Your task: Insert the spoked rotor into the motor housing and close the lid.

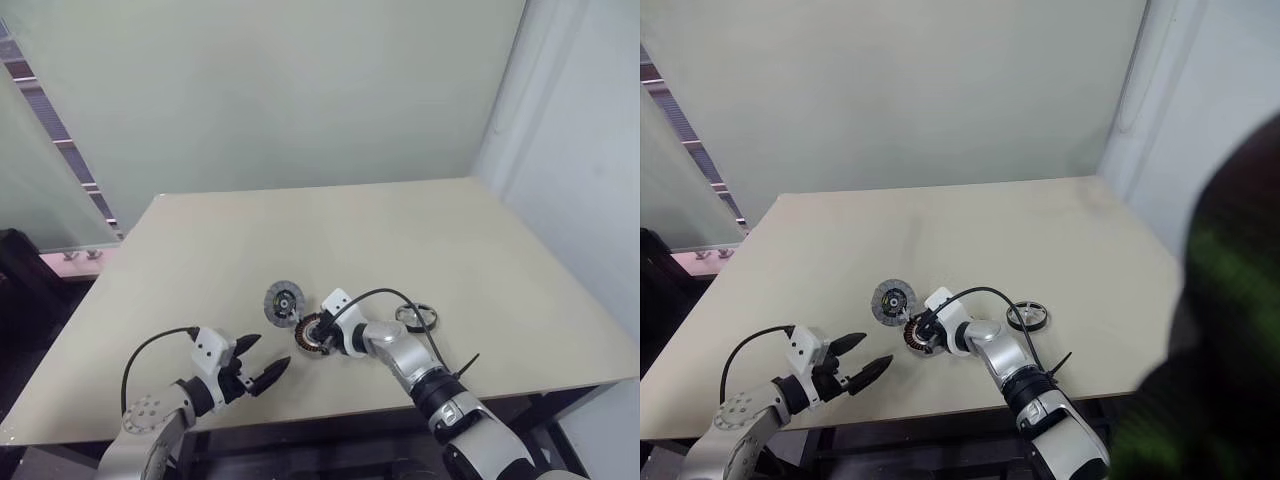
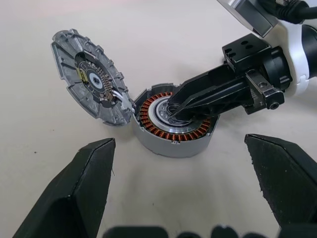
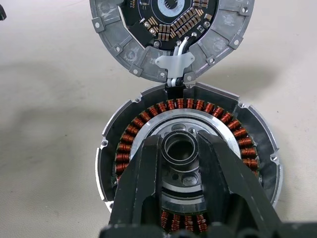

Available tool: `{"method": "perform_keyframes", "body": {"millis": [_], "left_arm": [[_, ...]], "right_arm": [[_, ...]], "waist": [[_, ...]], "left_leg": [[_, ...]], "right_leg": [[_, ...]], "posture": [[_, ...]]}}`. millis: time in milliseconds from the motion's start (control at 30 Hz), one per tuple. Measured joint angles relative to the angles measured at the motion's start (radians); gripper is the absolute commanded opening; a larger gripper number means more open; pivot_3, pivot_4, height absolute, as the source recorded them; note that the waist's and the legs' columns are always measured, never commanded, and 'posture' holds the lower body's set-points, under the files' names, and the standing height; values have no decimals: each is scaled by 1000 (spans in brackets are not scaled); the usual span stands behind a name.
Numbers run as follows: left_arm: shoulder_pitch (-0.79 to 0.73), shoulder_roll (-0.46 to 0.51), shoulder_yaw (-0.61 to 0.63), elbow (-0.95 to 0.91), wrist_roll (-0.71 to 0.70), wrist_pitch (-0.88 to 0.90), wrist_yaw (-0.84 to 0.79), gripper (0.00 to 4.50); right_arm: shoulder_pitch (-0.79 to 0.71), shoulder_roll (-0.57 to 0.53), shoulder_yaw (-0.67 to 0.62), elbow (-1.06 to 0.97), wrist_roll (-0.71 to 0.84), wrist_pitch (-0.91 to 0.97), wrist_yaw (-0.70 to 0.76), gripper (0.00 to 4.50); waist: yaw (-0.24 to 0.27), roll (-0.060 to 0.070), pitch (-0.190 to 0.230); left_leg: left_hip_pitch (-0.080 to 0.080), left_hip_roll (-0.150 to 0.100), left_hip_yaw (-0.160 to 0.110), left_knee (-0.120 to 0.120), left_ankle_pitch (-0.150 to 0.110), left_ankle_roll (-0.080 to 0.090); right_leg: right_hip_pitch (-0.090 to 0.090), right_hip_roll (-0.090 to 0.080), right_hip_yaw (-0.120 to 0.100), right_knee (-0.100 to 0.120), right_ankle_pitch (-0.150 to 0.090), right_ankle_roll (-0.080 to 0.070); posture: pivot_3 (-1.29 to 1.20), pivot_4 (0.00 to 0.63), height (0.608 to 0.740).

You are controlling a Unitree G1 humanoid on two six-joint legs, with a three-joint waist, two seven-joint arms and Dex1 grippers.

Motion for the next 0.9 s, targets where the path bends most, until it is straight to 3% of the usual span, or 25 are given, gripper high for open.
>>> {"method": "perform_keyframes", "body": {"millis": [900], "left_arm": [[-7, 0, -1, 0, 13, 0, -1, 4500]], "right_arm": [[-2, -8, 0, 3, -1, -9, -1, 738]], "waist": [[0, 0, 0]], "left_leg": [[0, 0, 0, 0, 0, 0]], "right_leg": [[0, 0, 0, 0, 0, 0]], "posture": [[0, 0, 740]]}}
